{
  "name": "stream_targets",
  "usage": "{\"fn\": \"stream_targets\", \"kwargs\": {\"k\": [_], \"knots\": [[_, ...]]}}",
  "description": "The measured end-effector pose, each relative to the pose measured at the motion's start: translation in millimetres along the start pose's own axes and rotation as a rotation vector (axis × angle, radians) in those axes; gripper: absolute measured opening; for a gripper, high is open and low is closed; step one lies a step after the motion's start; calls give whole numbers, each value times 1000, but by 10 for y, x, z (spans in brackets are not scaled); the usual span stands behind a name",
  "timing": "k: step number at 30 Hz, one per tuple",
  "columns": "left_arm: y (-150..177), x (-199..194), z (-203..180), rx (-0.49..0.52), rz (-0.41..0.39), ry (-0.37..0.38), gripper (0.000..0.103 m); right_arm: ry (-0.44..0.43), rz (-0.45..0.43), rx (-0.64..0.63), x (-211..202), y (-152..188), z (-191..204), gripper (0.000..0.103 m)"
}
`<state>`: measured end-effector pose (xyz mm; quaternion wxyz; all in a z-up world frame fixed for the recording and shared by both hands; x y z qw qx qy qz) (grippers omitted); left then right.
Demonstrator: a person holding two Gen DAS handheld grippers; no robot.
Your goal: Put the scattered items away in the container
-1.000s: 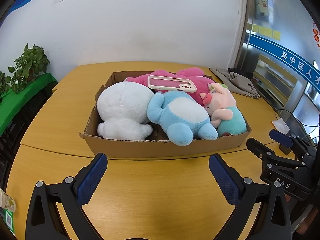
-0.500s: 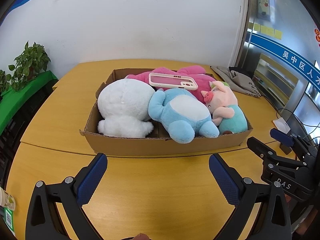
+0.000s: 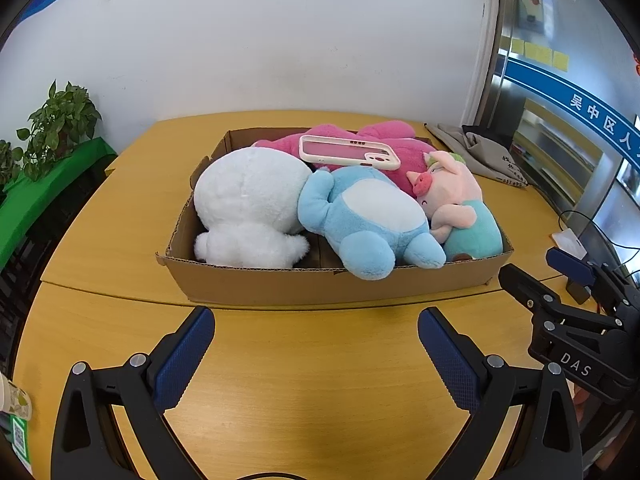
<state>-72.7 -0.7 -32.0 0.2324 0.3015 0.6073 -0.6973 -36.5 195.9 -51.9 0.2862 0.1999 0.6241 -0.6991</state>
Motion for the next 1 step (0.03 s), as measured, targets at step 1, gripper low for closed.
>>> {"fn": "stream_targets", "kwargs": {"k": [1], "knots": [[3, 3, 1, 0, 0, 1, 103, 0, 3, 3, 11, 2, -3, 79]]}}
Point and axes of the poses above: each gripper's, at about its wrist camera, not at the fingertips, and x roughly the way its jaws point, z to its left, y to its underside, the point moved 8 cm from there along x, roughly the way its jaws point, and after that the axes turned 13 degrees about x, right-handed, at the moved point
